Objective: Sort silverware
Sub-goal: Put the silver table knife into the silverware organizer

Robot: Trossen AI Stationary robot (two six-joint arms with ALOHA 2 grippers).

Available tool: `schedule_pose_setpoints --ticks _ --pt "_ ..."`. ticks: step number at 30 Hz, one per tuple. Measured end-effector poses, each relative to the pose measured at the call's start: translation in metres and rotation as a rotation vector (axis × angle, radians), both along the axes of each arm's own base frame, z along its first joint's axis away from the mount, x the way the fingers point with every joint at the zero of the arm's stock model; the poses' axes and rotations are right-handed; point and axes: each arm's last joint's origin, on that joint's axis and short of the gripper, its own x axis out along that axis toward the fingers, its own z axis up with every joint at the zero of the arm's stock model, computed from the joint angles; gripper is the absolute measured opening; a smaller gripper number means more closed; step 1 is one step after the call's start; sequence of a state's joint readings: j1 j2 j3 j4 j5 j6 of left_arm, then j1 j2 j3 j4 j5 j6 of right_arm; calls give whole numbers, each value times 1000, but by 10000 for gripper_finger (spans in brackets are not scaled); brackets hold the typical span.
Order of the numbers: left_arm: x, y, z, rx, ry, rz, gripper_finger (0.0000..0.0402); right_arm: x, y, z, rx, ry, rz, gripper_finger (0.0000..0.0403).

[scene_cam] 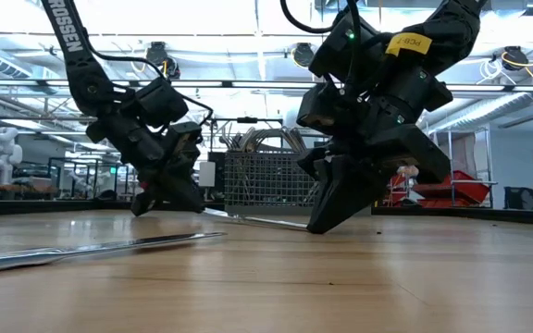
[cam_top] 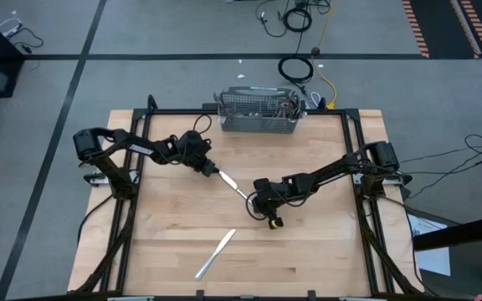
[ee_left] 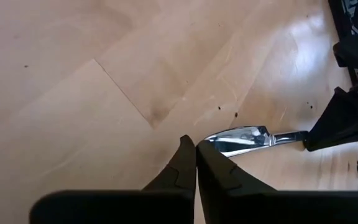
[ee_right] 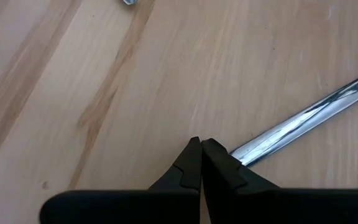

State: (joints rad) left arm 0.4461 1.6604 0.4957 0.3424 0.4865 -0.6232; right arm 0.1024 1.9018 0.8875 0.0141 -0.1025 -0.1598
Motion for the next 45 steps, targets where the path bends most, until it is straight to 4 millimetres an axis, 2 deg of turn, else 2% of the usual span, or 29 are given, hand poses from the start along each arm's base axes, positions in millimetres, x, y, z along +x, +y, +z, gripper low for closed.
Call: schedule_pose_setpoints --ticks 10,21,24,28,33,41,45 --pt "1 0 0 6 0 3 2 4 0 2 35 -42 -28 9" --pt "3 -3 2 5 -11 -24 0 9 0 10 35 -124 -6 126" --pt "3 -3 2 8 -7 -22 0 8 -1 21 8 -165 -5 141" --pt "3 -3 1 10 -3 -14 0 7 -6 50 -109 -276 -36 143" --pt "4 -2 3 0 -21 15 0 5 -20 76 -175 -368 -167 143" --pt "17 -2 15 -14 -149 62 0 9 -57 56 28 -280 -408 154" --pt "20 -5 16 0 -148 62 0 10 -63 50 94 -266 -438 164"
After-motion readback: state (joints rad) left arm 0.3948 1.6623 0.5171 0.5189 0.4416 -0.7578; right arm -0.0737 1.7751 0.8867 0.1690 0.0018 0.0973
